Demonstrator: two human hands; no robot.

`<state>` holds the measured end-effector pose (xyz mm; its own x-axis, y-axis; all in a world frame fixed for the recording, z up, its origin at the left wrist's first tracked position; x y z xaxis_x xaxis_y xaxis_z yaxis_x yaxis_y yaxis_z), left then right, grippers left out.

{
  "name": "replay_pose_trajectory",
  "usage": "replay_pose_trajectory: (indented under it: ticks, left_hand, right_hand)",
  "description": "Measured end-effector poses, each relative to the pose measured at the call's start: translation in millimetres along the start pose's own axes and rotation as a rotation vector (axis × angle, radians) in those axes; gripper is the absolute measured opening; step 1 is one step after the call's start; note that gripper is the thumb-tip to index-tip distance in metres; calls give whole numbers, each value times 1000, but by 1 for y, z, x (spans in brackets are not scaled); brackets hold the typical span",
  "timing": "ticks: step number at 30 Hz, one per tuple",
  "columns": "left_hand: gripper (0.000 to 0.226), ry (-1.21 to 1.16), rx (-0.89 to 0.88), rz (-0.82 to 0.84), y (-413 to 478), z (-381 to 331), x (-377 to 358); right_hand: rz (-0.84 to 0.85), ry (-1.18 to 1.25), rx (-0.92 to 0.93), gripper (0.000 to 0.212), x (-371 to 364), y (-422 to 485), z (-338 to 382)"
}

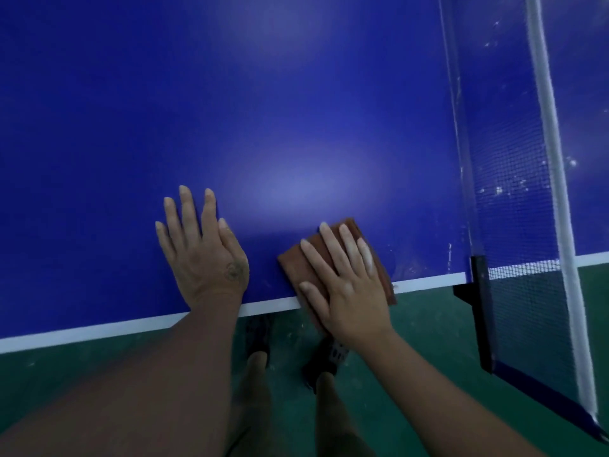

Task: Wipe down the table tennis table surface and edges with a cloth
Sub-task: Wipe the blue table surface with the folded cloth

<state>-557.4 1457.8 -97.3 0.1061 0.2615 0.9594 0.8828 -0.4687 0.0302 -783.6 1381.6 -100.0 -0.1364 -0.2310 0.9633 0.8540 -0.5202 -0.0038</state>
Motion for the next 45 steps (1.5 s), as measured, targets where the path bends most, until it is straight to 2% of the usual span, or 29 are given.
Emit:
replay_pose_trajectory:
  ticks: [3, 5, 10, 15, 18, 19, 22, 23, 24, 28, 29, 30, 33, 34, 35, 38, 39, 40, 41, 45]
  left_hand:
    - [53, -7, 3, 18, 0, 1, -1]
    - [53, -2, 5, 12, 0, 1, -1]
    - [57, 9, 11, 27, -1, 1, -2]
    - [61, 13, 18, 89, -1, 3, -6]
    - [63, 13, 23, 108, -1, 3, -6]
    - [63, 10, 24, 112, -1, 4, -6]
    - [63, 5, 19, 123, -2, 4, -7]
    - [63, 7, 20, 121, -1, 4, -7]
    - [63, 8, 21, 116, -1, 4, -8]
    - [61, 5, 0, 67, -1, 3, -8]
    - [61, 7, -2, 60, -1, 4, -9]
    - [60, 8, -3, 59, -1, 4, -9]
    - [61, 6, -7, 54, -1, 5, -10]
    - [61, 0, -7, 57, 0, 5, -11]
    - [61, -4, -8, 57, 0, 6, -11]
    - [61, 0, -12, 50, 0, 7, -12]
    - [60, 1, -14, 48, 0, 7, -11]
    - [60, 4, -16, 45, -1, 7, -11]
    - [60, 7, -17, 43, -1, 7, -10]
    - [60, -6, -21, 34, -2, 6, -9]
  right_hand:
    - [-50, -19, -5, 60, 13, 47, -33]
    - [-80, -32, -80, 60, 23, 71, -68]
    - [-169, -64, -541, 62, 40, 32, -120]
    - [-234, -69, -981, 64, 30, -62, -95]
    - [-289, -34, -1175, 64, 26, -61, -77]
    - [-273, -41, -1125, 64, 25, -45, -70]
    - [-197, -57, -651, 62, 19, 6, -52]
    - [-191, -66, -575, 61, 20, 7, -57]
    - [-196, -84, -596, 61, 22, -1, -68]
    - [-330, -42, -1212, 66, 28, -62, -94]
    - [-328, -35, -1235, 66, 26, -57, -84]
    - [-295, -56, -1139, 65, 23, -44, -71]
    - [-174, -78, -577, 62, 10, -11, -37]
    - [-176, -85, -527, 61, 11, -16, -39]
    - [-194, -95, -570, 61, 14, -27, -44]
    - [-293, -36, -1012, 63, 14, -69, -49]
    - [-325, -8, -1097, 63, 12, -71, -43]
    - [-327, -1, -1108, 63, 10, -64, -34]
    - [-292, -13, -1044, 63, 6, -49, -23]
    - [-223, 36, -516, 61, -10, 11, 38]
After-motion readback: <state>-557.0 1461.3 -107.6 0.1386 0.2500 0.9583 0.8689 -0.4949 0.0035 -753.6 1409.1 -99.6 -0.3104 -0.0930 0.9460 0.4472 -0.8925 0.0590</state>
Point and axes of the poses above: each hand's wrist, its own y-axis towards the middle knuckle, its own x-axis out of the back of the hand, z = x × y, the point moved 7 cm from there along y, towards the middle knuckle, and after that the axes turned 11 degrees about x, right-handed, at the moved point
